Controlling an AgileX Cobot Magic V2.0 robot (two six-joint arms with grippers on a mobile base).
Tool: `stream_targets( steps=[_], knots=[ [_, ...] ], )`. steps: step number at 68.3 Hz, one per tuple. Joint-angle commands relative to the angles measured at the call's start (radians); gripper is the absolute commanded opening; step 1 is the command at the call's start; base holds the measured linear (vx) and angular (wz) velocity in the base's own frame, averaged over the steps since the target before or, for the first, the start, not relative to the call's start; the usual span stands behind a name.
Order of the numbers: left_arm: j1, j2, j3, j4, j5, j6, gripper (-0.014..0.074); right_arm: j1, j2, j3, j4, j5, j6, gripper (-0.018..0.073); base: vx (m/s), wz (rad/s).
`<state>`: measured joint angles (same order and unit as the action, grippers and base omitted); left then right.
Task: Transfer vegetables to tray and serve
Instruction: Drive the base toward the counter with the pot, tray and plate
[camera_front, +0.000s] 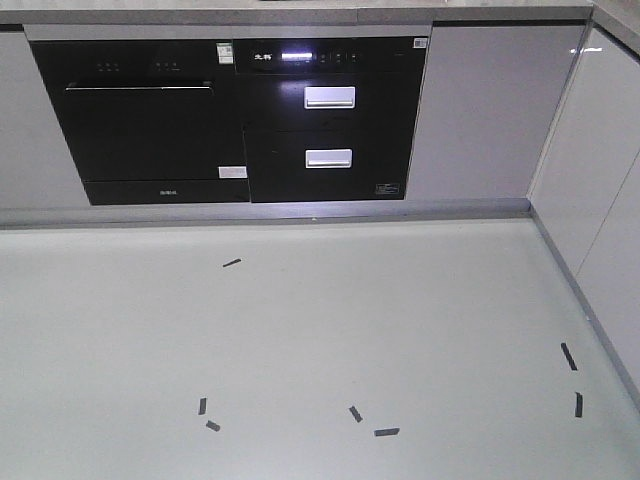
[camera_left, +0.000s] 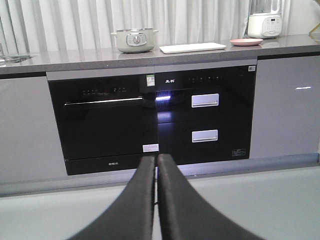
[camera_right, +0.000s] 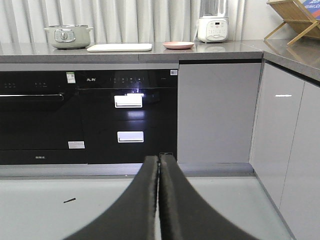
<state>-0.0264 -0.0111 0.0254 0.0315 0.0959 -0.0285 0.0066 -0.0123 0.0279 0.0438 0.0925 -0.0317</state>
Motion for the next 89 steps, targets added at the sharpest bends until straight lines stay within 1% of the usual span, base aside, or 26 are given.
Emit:
stream_targets(
  steps=[1,89],
  knots=[
    [0.000,-0.015,0.025,-0.002,-0.077,-0.004,-0.0006,-0.008,-0.005,0.015,-0.005,-0.071,-0.011,-0.0006,0.08,-0.01],
    [0.000,-0.015,0.025,-0.002,-0.077,-0.004,-0.0006,-0.008,-0.005,0.015,-0.005,-0.071,-0.011,-0.0006,0.16,-0.02]
  ],
)
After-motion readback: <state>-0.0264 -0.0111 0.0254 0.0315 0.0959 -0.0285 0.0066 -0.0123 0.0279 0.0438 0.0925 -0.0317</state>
